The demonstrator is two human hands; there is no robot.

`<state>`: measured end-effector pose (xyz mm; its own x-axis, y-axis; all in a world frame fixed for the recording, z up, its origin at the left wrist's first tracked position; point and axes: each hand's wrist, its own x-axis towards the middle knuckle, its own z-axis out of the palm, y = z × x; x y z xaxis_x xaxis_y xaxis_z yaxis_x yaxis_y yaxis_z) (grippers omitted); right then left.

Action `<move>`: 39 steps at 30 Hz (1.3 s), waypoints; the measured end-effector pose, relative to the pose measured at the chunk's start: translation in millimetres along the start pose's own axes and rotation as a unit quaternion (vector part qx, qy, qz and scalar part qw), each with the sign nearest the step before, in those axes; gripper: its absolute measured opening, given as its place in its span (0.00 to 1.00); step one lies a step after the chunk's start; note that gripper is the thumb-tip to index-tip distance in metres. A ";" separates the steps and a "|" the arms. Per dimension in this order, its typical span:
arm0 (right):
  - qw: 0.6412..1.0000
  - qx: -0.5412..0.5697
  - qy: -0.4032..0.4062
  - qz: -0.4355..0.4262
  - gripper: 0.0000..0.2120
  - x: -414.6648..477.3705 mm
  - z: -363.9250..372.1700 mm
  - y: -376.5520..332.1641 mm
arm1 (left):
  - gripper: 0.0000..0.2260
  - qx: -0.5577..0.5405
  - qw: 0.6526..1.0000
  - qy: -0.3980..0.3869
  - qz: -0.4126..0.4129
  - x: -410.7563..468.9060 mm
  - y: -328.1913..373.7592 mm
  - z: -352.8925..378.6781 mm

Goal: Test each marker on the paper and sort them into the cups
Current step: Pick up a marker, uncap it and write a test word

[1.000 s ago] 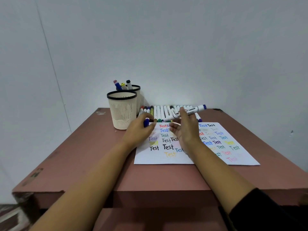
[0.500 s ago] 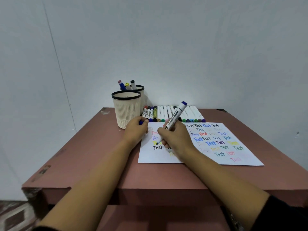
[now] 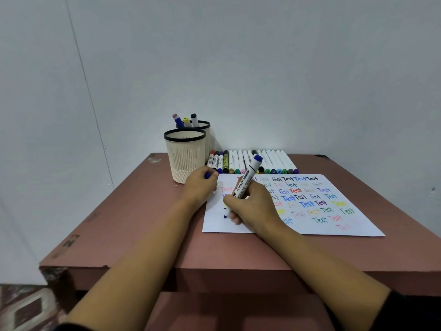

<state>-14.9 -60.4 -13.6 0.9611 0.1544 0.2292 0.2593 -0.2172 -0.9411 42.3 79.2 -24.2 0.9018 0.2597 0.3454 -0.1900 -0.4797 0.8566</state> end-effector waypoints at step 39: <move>0.992 -0.062 0.093 -0.066 0.17 -5.9 -4.5 -4.0 | 0.05 0.017 1.000 -0.006 0.003 1.5 -0.9 1.2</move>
<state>-21.2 -64.8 -10.1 0.9161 0.0105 0.4009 0.3821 -0.3259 -0.8647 44.3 79.0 -25.0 0.9058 0.2461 0.3450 -0.1817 -0.5101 0.8407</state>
